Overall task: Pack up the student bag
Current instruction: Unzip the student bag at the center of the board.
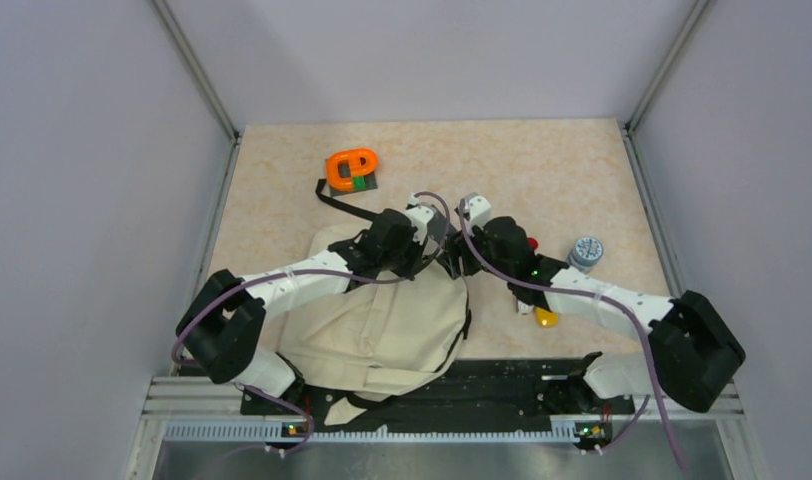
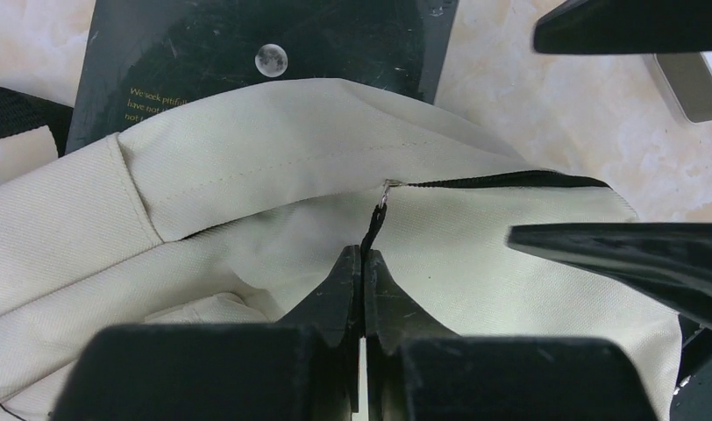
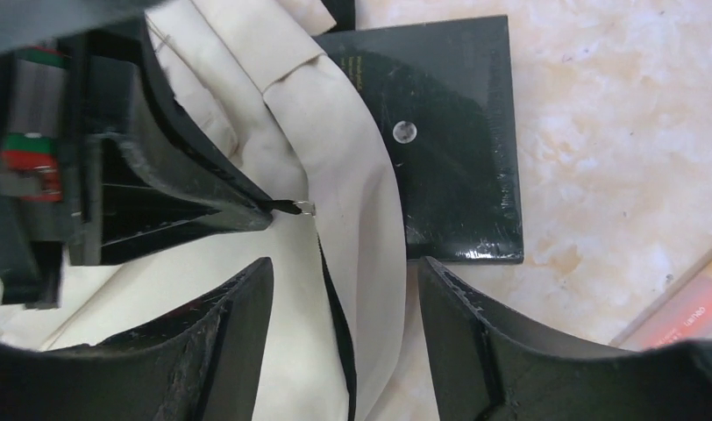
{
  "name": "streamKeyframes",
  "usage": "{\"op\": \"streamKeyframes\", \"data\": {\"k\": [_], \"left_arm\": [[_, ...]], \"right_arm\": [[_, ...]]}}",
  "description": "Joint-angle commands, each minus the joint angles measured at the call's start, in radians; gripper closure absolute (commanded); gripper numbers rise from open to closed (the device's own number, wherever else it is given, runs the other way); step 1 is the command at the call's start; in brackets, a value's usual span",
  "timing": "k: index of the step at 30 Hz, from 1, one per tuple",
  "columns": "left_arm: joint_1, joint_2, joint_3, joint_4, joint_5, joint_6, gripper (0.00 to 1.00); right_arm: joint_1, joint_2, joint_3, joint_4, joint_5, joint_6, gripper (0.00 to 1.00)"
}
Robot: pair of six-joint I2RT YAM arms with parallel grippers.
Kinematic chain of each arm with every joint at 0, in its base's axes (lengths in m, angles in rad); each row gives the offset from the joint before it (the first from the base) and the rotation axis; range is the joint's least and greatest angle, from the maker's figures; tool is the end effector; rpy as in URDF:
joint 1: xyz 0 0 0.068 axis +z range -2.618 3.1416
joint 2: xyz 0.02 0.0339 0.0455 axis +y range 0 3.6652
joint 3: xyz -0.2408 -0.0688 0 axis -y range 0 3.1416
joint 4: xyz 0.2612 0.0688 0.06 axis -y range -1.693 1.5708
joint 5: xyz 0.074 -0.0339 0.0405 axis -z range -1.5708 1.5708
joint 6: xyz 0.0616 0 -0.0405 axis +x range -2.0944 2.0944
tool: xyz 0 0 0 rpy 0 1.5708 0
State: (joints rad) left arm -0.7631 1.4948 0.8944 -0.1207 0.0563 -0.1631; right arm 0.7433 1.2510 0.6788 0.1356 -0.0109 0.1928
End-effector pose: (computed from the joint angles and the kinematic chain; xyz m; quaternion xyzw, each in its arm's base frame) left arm 0.2526 -0.2464 0.1661 0.2802 0.8666 -0.2070 0.3572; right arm 0.2346 0.2165 0.1938 -0.2321 0.8109 0.2464 0.4773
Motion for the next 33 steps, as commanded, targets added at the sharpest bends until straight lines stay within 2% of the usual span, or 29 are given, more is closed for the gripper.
{"op": "streamKeyframes", "data": {"k": [1, 9, 19, 24, 26, 27, 30, 31, 33], "left_arm": [[-0.007, -0.026, -0.015, 0.039, 0.025, 0.009, 1.00], [-0.007, -0.021, -0.026, 0.064, 0.009, -0.031, 1.00], [-0.007, -0.022, -0.033, 0.088, 0.028, -0.048, 1.00], [-0.007, -0.028, -0.038, 0.088, 0.027, -0.049, 1.00], [-0.007, -0.030, -0.040, 0.086, 0.027, -0.049, 1.00], [-0.007, -0.031, -0.039, 0.085, 0.027, -0.049, 1.00], [-0.007, -0.034, -0.045, 0.088, 0.027, -0.048, 1.00], [-0.007, -0.035, -0.048, 0.091, 0.027, -0.047, 1.00], [-0.007, -0.038, -0.064, 0.108, 0.038, -0.043, 1.00]], "right_arm": [[-0.002, 0.088, 0.064, 0.102, 0.008, -0.039, 0.43], [-0.009, 0.144, 0.074, 0.165, 0.008, -0.040, 0.61], [-0.010, 0.199, 0.090, 0.174, -0.050, -0.049, 0.63], [-0.010, 0.216, 0.095, 0.169, -0.021, -0.052, 0.66], [-0.010, 0.221, 0.097, 0.171, -0.014, -0.053, 0.73], [-0.010, 0.223, 0.097, 0.172, -0.006, -0.053, 0.82], [-0.009, 0.224, 0.096, 0.181, 0.008, -0.051, 0.97], [-0.011, 0.225, 0.096, 0.183, 0.027, -0.046, 1.00], [-0.013, 0.225, 0.096, 0.188, 0.059, -0.021, 1.00]]}}
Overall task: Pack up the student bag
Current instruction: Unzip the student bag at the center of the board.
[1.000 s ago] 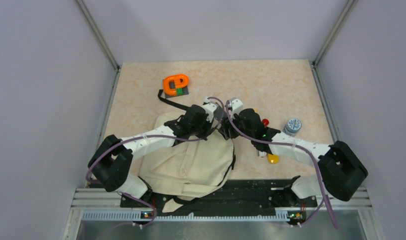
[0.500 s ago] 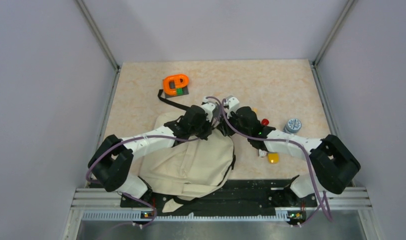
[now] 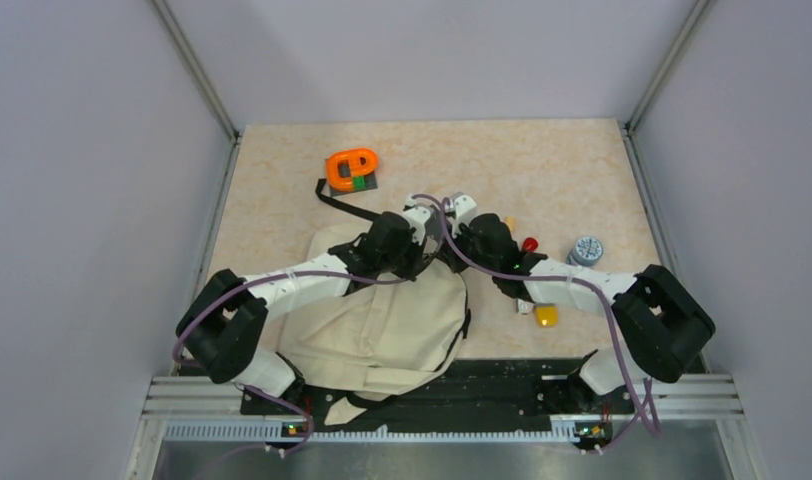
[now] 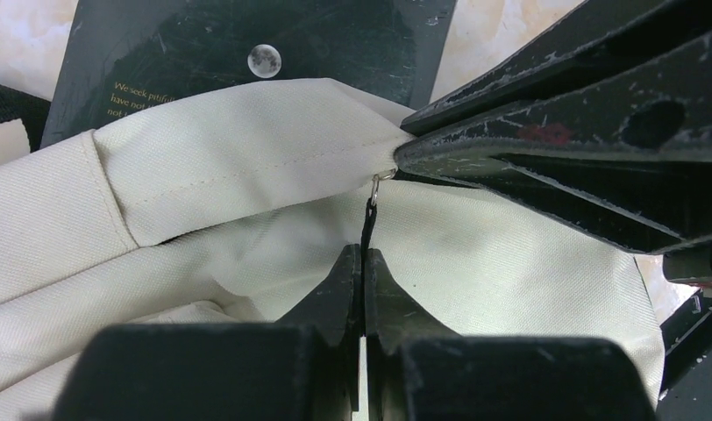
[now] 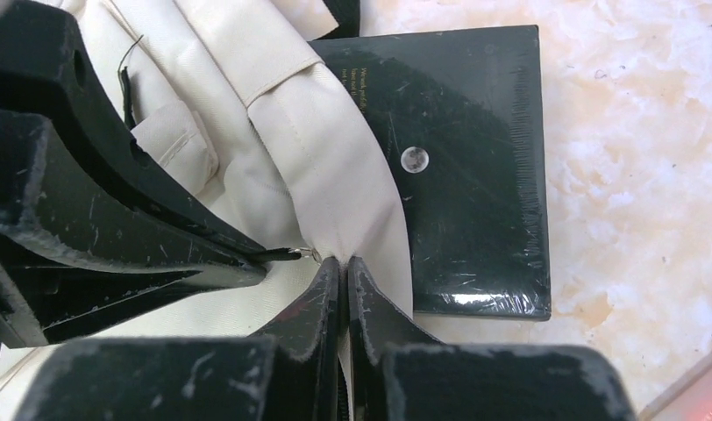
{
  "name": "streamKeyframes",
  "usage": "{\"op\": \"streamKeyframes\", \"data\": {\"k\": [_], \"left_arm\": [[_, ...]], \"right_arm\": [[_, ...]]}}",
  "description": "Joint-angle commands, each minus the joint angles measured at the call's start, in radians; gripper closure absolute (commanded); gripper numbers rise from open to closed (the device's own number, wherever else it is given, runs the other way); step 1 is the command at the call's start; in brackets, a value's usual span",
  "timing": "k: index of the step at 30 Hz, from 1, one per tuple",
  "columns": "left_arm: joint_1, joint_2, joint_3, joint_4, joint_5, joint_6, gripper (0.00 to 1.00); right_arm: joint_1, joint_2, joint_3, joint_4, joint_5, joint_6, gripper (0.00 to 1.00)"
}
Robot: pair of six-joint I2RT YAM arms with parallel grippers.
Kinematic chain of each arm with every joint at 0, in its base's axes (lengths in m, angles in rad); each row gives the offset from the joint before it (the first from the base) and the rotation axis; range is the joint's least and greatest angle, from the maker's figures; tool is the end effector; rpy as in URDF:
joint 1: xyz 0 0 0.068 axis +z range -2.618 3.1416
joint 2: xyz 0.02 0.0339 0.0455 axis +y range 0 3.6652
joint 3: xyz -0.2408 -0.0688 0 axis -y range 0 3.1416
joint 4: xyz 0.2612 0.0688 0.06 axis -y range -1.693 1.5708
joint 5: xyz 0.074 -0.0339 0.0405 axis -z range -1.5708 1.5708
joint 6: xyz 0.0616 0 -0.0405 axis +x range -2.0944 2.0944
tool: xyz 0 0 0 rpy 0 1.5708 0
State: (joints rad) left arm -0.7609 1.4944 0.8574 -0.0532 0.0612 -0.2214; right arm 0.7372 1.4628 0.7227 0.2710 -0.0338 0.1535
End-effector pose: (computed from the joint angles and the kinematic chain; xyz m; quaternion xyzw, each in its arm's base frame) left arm 0.2522 -0.2453 0.1602 0.2535 0.8680 -0.2253 0.3626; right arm 0.2565 0.2357 0.1598 -0.2536 0.8134 0.2384 0.4661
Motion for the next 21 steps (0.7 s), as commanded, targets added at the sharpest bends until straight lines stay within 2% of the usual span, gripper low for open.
{"op": "streamKeyframes", "data": {"k": [1, 10, 16, 21], "left_arm": [[-0.009, -0.040, -0.039, 0.043, 0.045, 0.017, 1.00], [-0.009, -0.040, -0.126, 0.132, 0.034, 0.001, 1.00], [0.000, -0.038, -0.112, 0.094, -0.126, -0.060, 1.00], [0.027, -0.065, -0.106, 0.100, -0.173, -0.102, 1.00]], "right_arm": [[-0.008, 0.012, 0.051, 0.056, 0.093, 0.036, 1.00], [-0.032, 0.002, -0.009, 0.170, 0.100, 0.280, 1.00], [-0.032, -0.001, -0.017, 0.165, 0.094, 0.279, 1.00], [-0.032, -0.042, -0.046, 0.141, 0.130, 0.260, 1.00]]}}
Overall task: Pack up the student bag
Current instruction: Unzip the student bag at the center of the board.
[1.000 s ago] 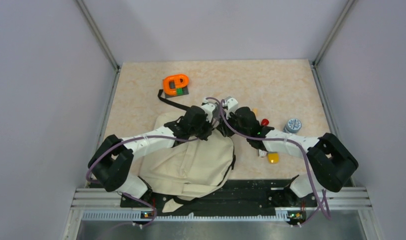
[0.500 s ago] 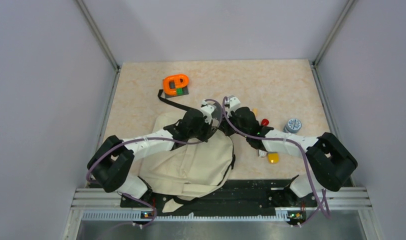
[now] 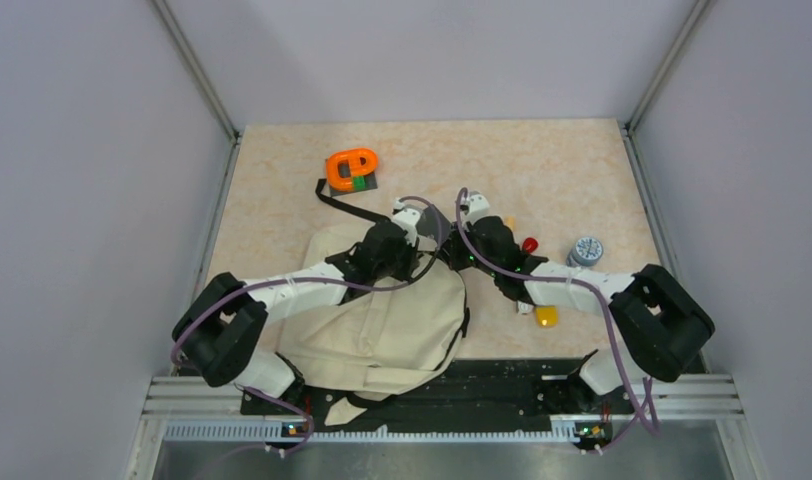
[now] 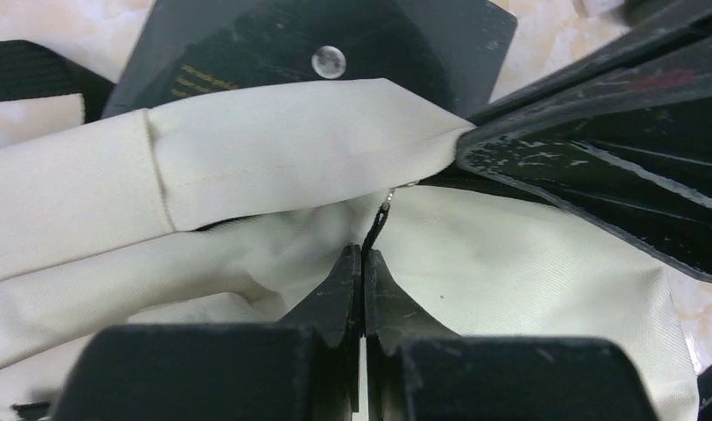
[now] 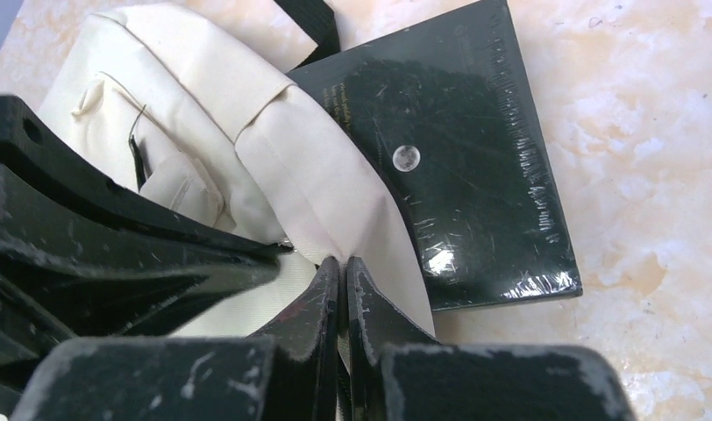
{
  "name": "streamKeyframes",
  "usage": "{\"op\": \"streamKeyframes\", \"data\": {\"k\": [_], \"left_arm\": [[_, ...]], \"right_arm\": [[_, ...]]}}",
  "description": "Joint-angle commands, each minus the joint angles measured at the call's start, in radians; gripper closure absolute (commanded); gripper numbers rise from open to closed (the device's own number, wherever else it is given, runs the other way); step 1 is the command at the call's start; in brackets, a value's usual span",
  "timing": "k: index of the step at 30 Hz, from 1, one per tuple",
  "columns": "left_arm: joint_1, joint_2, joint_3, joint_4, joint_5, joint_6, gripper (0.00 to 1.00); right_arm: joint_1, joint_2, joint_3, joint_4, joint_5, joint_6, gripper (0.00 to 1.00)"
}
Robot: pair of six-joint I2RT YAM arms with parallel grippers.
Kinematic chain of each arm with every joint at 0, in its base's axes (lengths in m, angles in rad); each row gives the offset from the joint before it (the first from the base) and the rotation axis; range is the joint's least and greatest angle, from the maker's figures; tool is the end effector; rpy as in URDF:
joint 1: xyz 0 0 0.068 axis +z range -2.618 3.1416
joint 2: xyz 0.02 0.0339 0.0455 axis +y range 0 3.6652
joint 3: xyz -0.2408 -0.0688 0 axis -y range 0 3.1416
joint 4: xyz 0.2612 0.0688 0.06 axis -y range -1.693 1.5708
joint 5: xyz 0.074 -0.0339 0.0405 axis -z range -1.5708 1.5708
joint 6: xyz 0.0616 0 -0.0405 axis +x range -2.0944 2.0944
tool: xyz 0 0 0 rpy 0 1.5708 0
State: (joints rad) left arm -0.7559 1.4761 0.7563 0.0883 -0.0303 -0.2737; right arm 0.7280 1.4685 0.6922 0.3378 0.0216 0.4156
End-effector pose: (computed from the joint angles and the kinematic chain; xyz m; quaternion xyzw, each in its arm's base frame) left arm 0.2506 -0.2337 0.1461 0.2062 0.8675 -0.2110 0.4005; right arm 0.2596 0.2296 0.1553 -0.1256 0.8346 0.2826 0.4560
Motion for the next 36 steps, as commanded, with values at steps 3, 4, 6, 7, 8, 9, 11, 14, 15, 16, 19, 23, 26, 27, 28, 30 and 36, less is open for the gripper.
{"op": "streamKeyframes", "data": {"k": [3, 4, 6, 7, 8, 9, 11, 14, 15, 16, 19, 23, 26, 27, 28, 30, 36], "left_arm": [[0.043, -0.060, -0.006, -0.038, -0.088, -0.062, 1.00], [0.050, -0.064, -0.006, -0.040, -0.094, -0.064, 1.00], [0.066, -0.070, -0.004, -0.059, -0.113, -0.070, 1.00], [0.072, -0.073, -0.005, -0.071, -0.122, -0.071, 1.00], [0.079, -0.078, -0.005, -0.083, -0.132, -0.073, 1.00], [0.084, -0.082, -0.006, -0.085, -0.142, -0.074, 1.00], [0.096, -0.097, -0.009, -0.134, -0.161, -0.077, 1.00], [0.112, -0.119, -0.017, -0.162, -0.195, -0.089, 1.00], [0.117, -0.128, -0.019, -0.168, -0.208, -0.094, 1.00], [0.123, -0.137, -0.019, -0.174, -0.224, -0.099, 1.00], [0.140, -0.162, -0.021, -0.177, -0.257, -0.104, 1.00], [0.163, -0.181, -0.003, -0.190, -0.262, -0.086, 1.00], [0.178, -0.179, 0.023, -0.213, -0.266, -0.054, 1.00], [0.181, -0.178, 0.031, -0.219, -0.267, -0.033, 1.00], [0.182, -0.178, 0.037, -0.225, -0.273, -0.014, 1.00], [0.186, -0.172, 0.048, -0.243, -0.305, 0.010, 1.00], [0.198, -0.128, 0.096, -0.345, -0.419, 0.001, 1.00]], "right_arm": [[-0.022, -0.068, -0.030, 0.066, 0.082, -0.012, 1.00], [-0.022, -0.073, -0.034, 0.064, 0.084, -0.013, 1.00], [-0.022, -0.084, -0.043, 0.061, 0.090, -0.015, 1.00], [-0.022, -0.089, -0.049, 0.060, 0.093, -0.015, 1.00], [-0.022, -0.095, -0.054, 0.061, 0.097, -0.014, 1.00], [-0.022, -0.101, -0.058, 0.061, 0.100, -0.013, 1.00], [-0.022, -0.112, -0.064, 0.057, 0.107, -0.013, 1.00], [-0.023, -0.125, -0.066, 0.050, 0.113, -0.013, 1.00], [-0.022, -0.129, -0.066, 0.047, 0.115, -0.014, 1.00], [-0.022, -0.132, -0.067, 0.045, 0.118, -0.015, 1.00], [-0.022, -0.144, -0.068, 0.042, 0.119, -0.015, 1.00], [-0.022, -0.148, -0.065, 0.038, 0.112, -0.022, 1.00], [-0.022, -0.147, -0.062, 0.035, 0.110, -0.026, 1.00], [-0.022, -0.146, -0.063, 0.035, 0.110, -0.027, 1.00], [-0.022, -0.146, -0.063, 0.035, 0.111, -0.028, 1.00], [-0.022, -0.147, -0.063, 0.032, 0.113, -0.032, 1.00], [-0.022, -0.154, -0.060, 0.019, 0.118, -0.037, 1.00]]}}
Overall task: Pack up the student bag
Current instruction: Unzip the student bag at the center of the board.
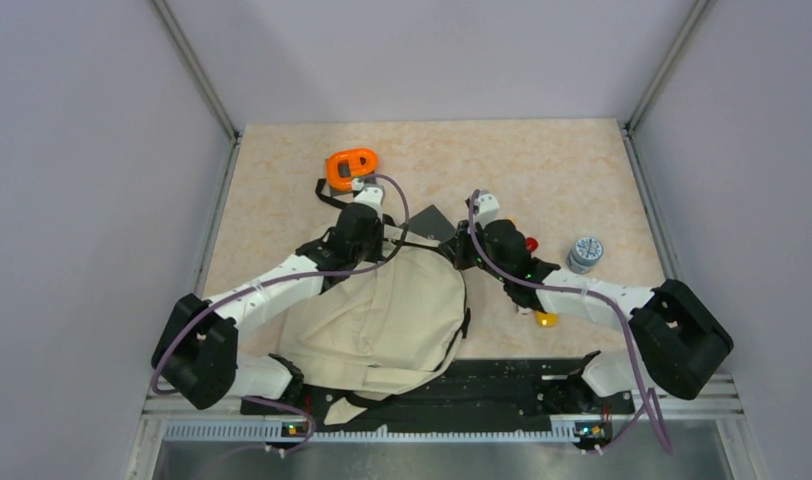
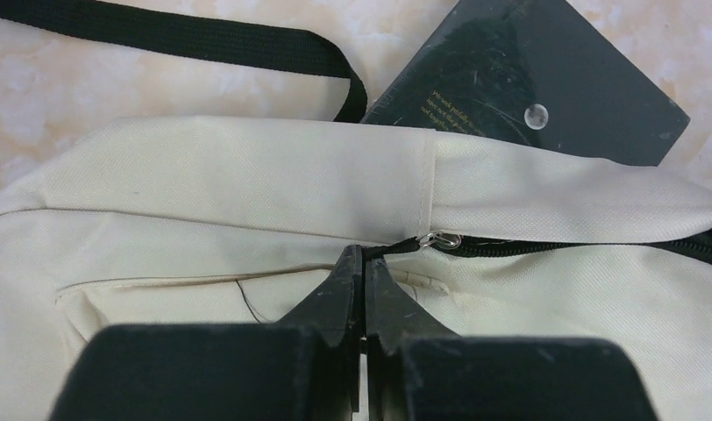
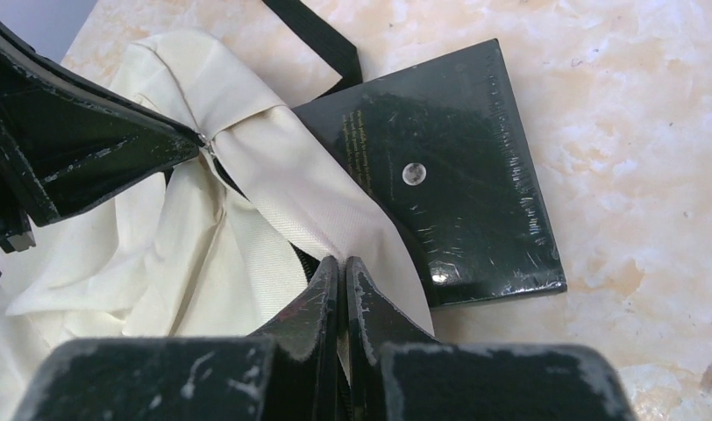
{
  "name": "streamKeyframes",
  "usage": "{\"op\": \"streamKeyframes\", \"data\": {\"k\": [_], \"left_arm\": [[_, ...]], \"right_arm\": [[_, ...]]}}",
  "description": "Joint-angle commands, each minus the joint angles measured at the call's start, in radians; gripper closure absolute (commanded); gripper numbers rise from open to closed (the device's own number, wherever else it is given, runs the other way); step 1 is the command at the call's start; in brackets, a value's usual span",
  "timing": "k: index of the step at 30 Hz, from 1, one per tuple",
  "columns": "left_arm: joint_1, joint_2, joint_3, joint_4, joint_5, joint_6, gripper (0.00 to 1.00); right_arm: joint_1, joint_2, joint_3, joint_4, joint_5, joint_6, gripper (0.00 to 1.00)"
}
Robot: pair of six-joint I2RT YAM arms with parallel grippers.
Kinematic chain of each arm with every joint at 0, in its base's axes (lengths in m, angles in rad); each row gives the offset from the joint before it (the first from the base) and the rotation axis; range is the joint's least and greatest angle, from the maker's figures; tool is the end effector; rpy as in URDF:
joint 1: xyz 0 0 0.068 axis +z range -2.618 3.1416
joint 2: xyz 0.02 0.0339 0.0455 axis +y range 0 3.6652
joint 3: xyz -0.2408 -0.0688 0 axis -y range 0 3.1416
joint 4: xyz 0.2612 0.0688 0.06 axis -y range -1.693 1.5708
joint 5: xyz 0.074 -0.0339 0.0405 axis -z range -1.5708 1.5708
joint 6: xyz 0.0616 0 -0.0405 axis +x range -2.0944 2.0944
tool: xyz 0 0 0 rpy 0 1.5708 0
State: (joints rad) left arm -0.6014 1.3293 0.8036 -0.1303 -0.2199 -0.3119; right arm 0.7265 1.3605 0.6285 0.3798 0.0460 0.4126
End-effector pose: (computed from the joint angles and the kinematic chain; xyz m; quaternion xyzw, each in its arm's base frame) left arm 0.2754 -0.1727 0.1863 0.0807 0.8895 -0.1052 0.4374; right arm 0.2496 0.2180 0.1723 -0.1151 0.8118 0.2926 0.4920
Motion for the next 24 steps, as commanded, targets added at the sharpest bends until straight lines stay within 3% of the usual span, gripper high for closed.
{"op": "streamKeyframes", "data": {"k": [1, 5, 9, 10, 11, 12, 13, 15, 19, 24], "left_arm": [[0.043, 0.023, 0.051, -0.133, -0.229, 0.032, 1.00], [0.042, 0.025, 0.047, -0.131, -0.206, 0.017, 1.00], [0.043, -0.003, 0.032, -0.085, -0.070, 0.050, 1.00], [0.042, -0.014, 0.030, -0.079, -0.038, 0.056, 0.99], [0.040, -0.026, 0.030, -0.075, -0.011, 0.060, 0.91], [0.041, -0.039, 0.029, -0.071, 0.009, 0.062, 0.80], [0.036, -0.056, 0.025, -0.064, 0.028, 0.067, 0.61], [0.021, -0.094, 0.017, -0.048, 0.051, 0.076, 0.42], [-0.055, -0.162, 0.001, -0.030, 0.052, 0.040, 0.33], [-0.259, -0.185, -0.003, -0.045, -0.044, -0.093, 0.30]], "right_arm": [[-0.021, -0.046, 0.008, -0.031, 0.094, -0.036, 1.00], [-0.021, -0.054, 0.024, -0.057, 0.089, -0.043, 1.00], [-0.021, -0.066, 0.069, -0.127, 0.061, -0.059, 1.00], [-0.021, -0.073, 0.082, -0.150, 0.051, -0.061, 0.90], [-0.021, -0.085, 0.092, -0.171, 0.049, -0.063, 0.79], [-0.021, -0.098, 0.098, -0.191, 0.051, -0.063, 0.66], [-0.021, -0.117, 0.101, -0.211, 0.060, -0.061, 0.55], [-0.023, -0.166, 0.100, -0.255, 0.090, -0.055, 0.39], [-0.043, -0.259, 0.085, -0.365, 0.151, -0.039, 0.26], [-0.069, -0.385, 0.019, -0.468, 0.216, 0.000, 0.19]]}}
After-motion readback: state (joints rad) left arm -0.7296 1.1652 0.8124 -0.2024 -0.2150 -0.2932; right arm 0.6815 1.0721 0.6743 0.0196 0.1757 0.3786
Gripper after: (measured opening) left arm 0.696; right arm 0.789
